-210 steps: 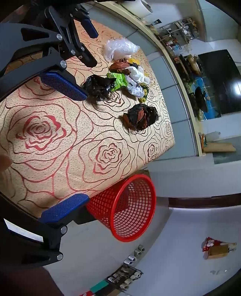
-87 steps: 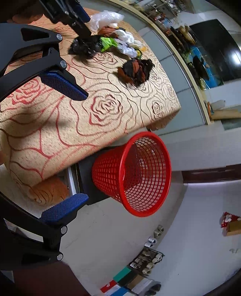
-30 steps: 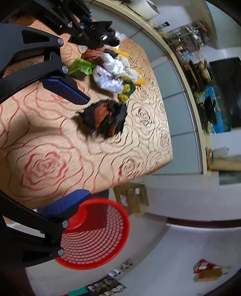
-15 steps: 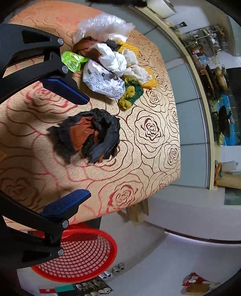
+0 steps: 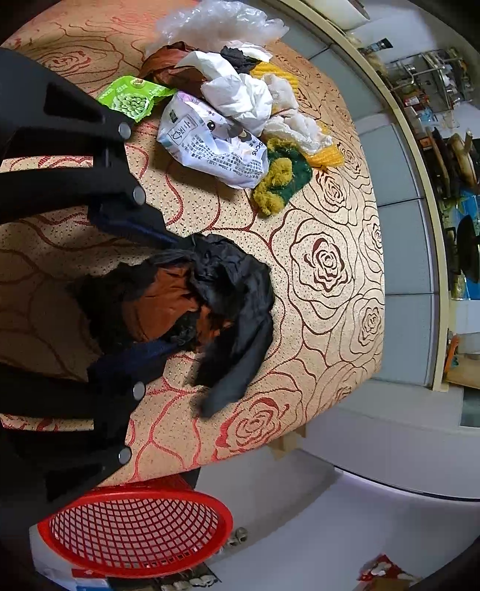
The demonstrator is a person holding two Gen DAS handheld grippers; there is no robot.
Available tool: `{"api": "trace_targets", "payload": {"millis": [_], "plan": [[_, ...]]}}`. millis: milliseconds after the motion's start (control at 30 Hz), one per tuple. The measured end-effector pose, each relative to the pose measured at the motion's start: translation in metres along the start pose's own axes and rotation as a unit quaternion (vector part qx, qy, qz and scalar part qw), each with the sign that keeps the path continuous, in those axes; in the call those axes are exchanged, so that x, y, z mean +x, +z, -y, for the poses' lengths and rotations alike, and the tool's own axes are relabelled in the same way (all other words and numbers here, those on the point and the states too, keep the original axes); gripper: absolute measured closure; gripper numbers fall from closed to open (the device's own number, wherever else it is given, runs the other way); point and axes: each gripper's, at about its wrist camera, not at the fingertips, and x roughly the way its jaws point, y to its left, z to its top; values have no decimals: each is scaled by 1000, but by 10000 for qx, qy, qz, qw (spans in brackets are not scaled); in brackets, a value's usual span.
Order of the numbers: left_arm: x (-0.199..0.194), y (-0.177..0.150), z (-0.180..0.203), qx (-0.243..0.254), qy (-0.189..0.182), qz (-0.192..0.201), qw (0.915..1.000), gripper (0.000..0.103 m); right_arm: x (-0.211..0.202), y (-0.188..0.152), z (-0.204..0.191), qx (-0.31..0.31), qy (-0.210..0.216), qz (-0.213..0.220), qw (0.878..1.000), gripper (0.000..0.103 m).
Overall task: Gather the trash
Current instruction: 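Grasp the black-and-orange bag with the right tool while the left tool holds its black bag, then carry both bags to the red basket and release them from both tools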
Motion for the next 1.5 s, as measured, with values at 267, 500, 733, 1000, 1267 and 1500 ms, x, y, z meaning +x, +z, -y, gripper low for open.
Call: {"api": "trace_targets", "payload": {"millis": [267, 500, 733, 1000, 1267, 1500], "plan": [[-7, 2, 2, -38, -34, 98, 9999, 73, -69, -2, 1, 96, 153, 923, 9956, 63], [-18, 12, 14, 18, -131, 328, 9994, 73, -125, 2, 11, 161, 232, 1567, 9872, 63], [-29, 23, 38, 138, -299, 554, 9979, 73, -165, 2, 35, 330, 197, 1962, 9798, 63], [-34, 32, 81, 416, -662, 734, 9942, 73, -183, -6, 71, 624, -39, 2095, 9758, 63], [-29, 30, 136, 717, -1362, 659, 9859, 72, -193, -24, 122, 1069, -509, 2078, 9710, 63], [-11, 20, 199, 1092, -2011, 331, 9729, 71, -193, -48, 170, 1537, -921, 1913, 9650, 62]]}}
